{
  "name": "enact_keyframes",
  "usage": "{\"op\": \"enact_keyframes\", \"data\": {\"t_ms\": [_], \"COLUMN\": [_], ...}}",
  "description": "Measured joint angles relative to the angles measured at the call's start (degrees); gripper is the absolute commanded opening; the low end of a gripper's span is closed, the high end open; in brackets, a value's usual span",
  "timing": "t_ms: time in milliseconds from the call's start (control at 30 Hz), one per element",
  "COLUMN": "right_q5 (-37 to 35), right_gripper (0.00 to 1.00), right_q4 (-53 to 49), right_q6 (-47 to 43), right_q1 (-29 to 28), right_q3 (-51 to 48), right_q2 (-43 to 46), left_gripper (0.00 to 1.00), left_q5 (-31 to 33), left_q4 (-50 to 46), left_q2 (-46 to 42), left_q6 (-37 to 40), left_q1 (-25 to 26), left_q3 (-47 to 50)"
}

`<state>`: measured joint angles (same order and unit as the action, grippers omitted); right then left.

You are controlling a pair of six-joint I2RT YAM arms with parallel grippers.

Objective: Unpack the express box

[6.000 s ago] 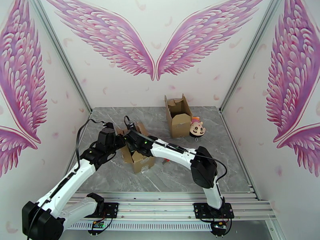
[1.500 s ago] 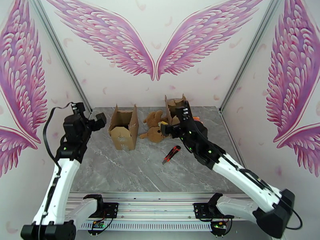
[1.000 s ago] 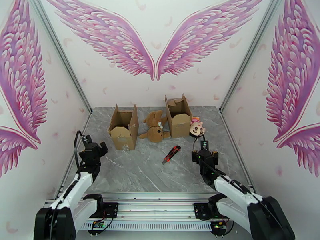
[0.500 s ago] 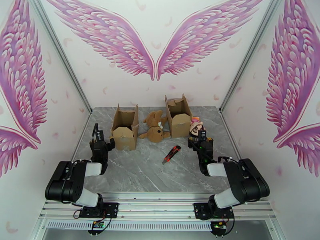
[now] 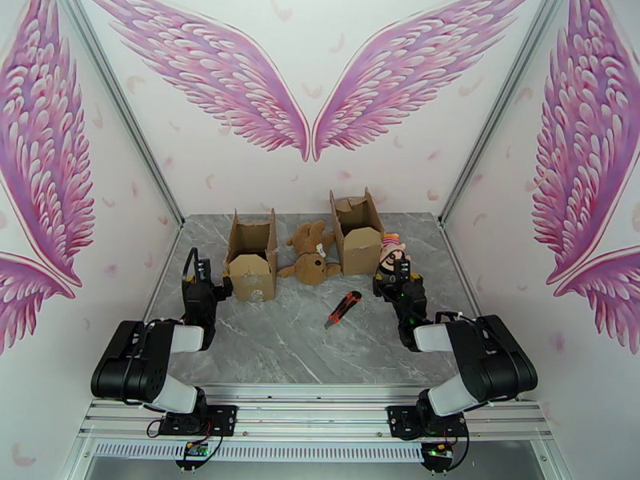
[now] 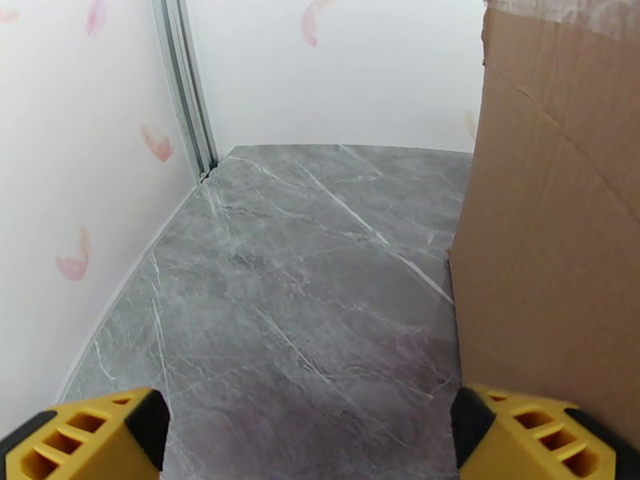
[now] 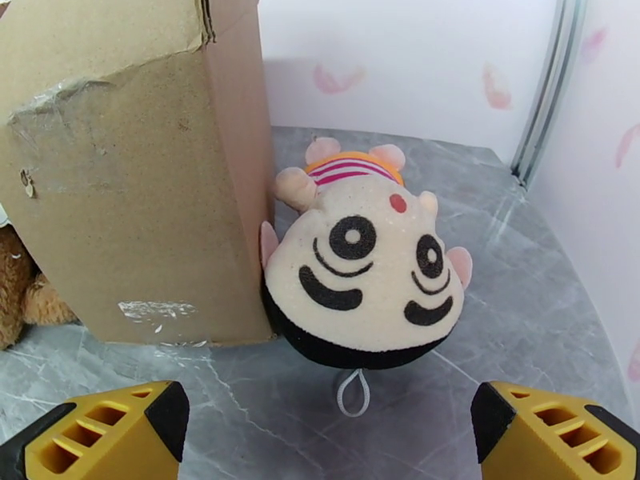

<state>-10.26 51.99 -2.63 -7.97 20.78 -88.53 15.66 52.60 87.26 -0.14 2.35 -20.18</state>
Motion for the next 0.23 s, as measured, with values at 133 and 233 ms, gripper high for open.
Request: {"op": "enact_keyframes", "data": {"t_ms": [133, 233], "right_q5": [0.5, 1.11], "right_gripper": [0.99, 0.99], "right_q4": [-0.33, -0.55], "right_q6": [0.07, 0.24], "right_q1": [0.24, 0.76], "right_q3": [0.37, 0.63], "right_q2": [0.0, 0.0], "left_gripper": [0.99, 0.99], "left_q5": [0.0, 0.0], "left_q4": [-0.02, -0.04], "left_q2": [0.0, 0.0], "left_q6": [0.0, 0.02], "left_q1": [0.0, 0.02], "left_q3": [-0.04, -0.07]}}
